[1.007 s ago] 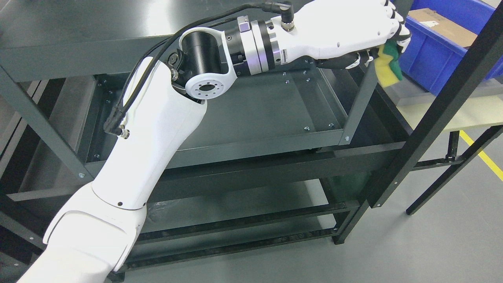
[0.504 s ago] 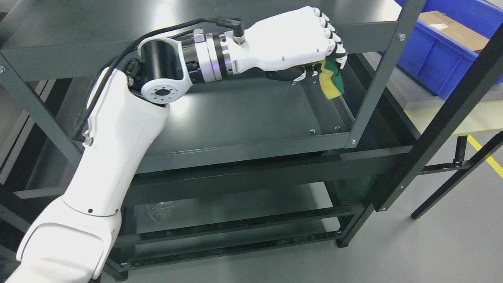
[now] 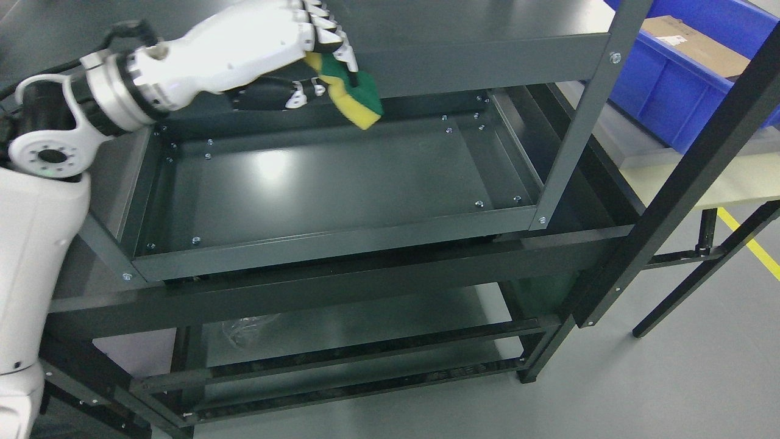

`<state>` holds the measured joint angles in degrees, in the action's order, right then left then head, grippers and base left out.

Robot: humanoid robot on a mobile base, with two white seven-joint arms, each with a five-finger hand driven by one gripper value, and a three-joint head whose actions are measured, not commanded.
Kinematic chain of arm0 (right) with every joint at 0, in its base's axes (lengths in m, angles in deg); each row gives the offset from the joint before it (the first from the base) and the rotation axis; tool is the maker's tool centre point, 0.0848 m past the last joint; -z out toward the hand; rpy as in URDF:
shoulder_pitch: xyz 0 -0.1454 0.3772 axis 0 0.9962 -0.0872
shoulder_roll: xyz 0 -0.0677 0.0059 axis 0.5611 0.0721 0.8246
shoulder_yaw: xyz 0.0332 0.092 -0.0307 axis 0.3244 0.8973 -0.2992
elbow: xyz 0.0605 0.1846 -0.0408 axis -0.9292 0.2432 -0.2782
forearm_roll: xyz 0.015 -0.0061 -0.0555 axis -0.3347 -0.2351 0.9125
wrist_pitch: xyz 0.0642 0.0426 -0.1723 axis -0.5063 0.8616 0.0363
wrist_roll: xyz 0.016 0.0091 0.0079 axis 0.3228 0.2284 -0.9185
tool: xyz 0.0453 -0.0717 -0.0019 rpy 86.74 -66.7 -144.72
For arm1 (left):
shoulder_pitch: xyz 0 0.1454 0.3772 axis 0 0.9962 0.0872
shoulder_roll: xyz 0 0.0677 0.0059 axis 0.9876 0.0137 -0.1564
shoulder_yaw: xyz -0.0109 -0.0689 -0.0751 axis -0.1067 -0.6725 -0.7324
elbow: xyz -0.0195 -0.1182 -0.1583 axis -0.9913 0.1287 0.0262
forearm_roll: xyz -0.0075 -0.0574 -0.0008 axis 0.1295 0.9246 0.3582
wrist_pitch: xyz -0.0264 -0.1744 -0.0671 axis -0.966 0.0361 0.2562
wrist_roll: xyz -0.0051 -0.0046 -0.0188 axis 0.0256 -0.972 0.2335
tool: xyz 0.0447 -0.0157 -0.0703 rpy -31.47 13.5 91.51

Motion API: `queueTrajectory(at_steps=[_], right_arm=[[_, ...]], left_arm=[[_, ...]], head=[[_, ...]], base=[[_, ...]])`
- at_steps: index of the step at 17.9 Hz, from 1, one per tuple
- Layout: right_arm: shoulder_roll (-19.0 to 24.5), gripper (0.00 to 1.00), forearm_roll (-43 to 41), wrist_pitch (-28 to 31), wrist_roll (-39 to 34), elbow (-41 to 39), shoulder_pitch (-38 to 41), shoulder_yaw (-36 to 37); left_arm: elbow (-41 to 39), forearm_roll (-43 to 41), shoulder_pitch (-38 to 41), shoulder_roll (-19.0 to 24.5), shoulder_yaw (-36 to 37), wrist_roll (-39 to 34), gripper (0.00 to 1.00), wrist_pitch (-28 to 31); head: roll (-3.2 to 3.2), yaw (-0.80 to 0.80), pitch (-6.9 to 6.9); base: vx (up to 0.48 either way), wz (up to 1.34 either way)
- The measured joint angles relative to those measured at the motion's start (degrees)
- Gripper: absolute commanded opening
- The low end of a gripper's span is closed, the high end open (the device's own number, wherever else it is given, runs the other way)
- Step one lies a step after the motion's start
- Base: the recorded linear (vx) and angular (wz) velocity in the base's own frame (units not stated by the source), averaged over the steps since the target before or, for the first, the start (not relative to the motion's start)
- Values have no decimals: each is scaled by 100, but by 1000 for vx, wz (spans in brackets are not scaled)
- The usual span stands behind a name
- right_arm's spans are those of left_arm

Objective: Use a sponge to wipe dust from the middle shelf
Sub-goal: 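Wipe the sponge along the shelf surface toward the left arm's side, then wipe the sponge back across the shelf away from the left arm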

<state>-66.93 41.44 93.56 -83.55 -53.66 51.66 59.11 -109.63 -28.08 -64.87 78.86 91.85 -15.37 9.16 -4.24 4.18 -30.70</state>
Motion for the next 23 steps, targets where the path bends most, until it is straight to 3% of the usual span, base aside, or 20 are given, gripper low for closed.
queueTrajectory(at_steps=[6, 12, 17, 23], right_arm=[[0, 100, 0, -1, 0, 0, 0, 0], [0, 100, 0, -1, -20, 0, 0, 0], [0, 100, 0, -1, -23, 0, 0, 0], [0, 100, 0, -2, -26, 0, -1, 0]], left_arm=[[-124, 1295, 1081, 1429, -745, -2, 2, 6], [-186, 1740, 1450, 2094, -1125, -32, 1, 17], [-212, 1532, 801, 1813, -749, -44, 1, 35], [-192, 913, -16, 547, 6, -4, 2, 11]], head=[[0, 0, 1], [0, 0, 0], [0, 0, 0], [0, 0, 0]], base=[[-1, 13], [-27, 68], [-54, 145], [-18, 88]])
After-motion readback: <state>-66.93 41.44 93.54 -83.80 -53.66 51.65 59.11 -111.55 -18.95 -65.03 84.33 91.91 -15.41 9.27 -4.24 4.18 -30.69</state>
